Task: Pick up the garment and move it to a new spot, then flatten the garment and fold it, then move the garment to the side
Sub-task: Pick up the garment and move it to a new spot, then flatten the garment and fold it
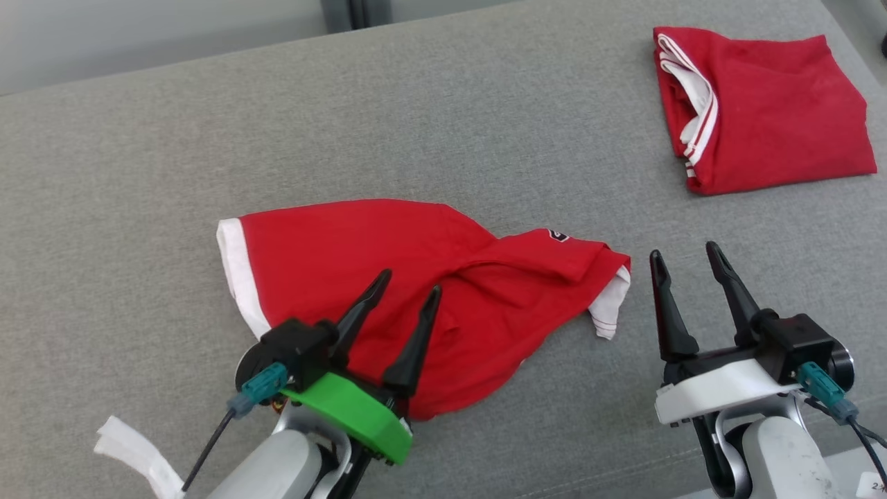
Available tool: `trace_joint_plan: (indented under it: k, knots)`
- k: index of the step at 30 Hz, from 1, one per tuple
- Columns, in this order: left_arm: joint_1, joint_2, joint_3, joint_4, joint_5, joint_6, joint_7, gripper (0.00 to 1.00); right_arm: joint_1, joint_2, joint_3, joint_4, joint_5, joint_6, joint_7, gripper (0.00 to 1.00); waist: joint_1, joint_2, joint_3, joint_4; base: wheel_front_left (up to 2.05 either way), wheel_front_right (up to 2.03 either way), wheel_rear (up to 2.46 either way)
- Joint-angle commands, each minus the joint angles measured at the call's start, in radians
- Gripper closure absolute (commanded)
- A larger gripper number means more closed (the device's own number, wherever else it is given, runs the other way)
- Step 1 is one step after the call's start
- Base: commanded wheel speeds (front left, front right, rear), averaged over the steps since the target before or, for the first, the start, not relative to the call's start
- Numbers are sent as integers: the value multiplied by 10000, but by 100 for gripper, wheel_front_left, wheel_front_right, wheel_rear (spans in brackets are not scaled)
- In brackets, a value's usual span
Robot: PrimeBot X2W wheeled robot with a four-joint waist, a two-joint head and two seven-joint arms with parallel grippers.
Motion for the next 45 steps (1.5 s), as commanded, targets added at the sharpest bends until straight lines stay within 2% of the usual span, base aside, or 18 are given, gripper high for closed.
trace_joint_plan:
  k: [1, 6, 11, 15, 21, 26, 31, 38, 45]
  knots:
    - [304, 173, 140, -44, 158, 116, -216, 0, 171, -26, -128, -62, -130, -16, -30, 0, 0, -1, -788, 811, 0, 0, 0]
    - [1316, 345, 1112, -268, 654, 508, -576, 0, 547, -27, -402, -101, -544, -16, -30, 0, 0, -1, -1268, 1365, 0, 0, 0]
    - [3076, -241, 3191, -1048, 1719, 533, -568, 0, 993, -27, -736, -144, -786, -16, -30, 0, 0, -1, -1737, 1893, 0, 0, 0]
    - [4181, -696, 4369, -1161, 2405, 86, -571, 0, 1331, -23, -894, -151, -824, -16, -30, 0, 0, -1, -2060, 2173, 0, 0, 0]
    - [5507, -1489, 5898, -1226, 3397, -1018, -572, 0, 1889, -26, -1057, -268, -816, -16, -30, 0, 0, -1, -2493, 2411, 0, 0, 0]
    - [6097, -1928, 6772, -1205, 4002, -1491, -571, 0, 2261, -24, -1117, -279, -751, -16, -30, 0, 0, -1, -2641, 2444, 0, 0, 0]
    - [6266, -2148, 7099, -1215, 4213, -1632, -573, 0, 2361, -26, -1057, -222, -670, -16, -30, 0, 0, -1, -2671, 2430, 0, 0, 0]
    - [6189, -2211, 6876, -1222, 4218, -1667, -574, 0, 2307, -26, -992, -193, -597, -16, -30, 0, 0, -1, -2603, 2423, 0, 0, 0]
    - [5823, -2060, 5803, -1162, 3974, -1672, -574, 0, 2043, -26, -793, -198, -538, -16, -30, 0, 0, -1, -2443, 2281, 0, 0, 0]
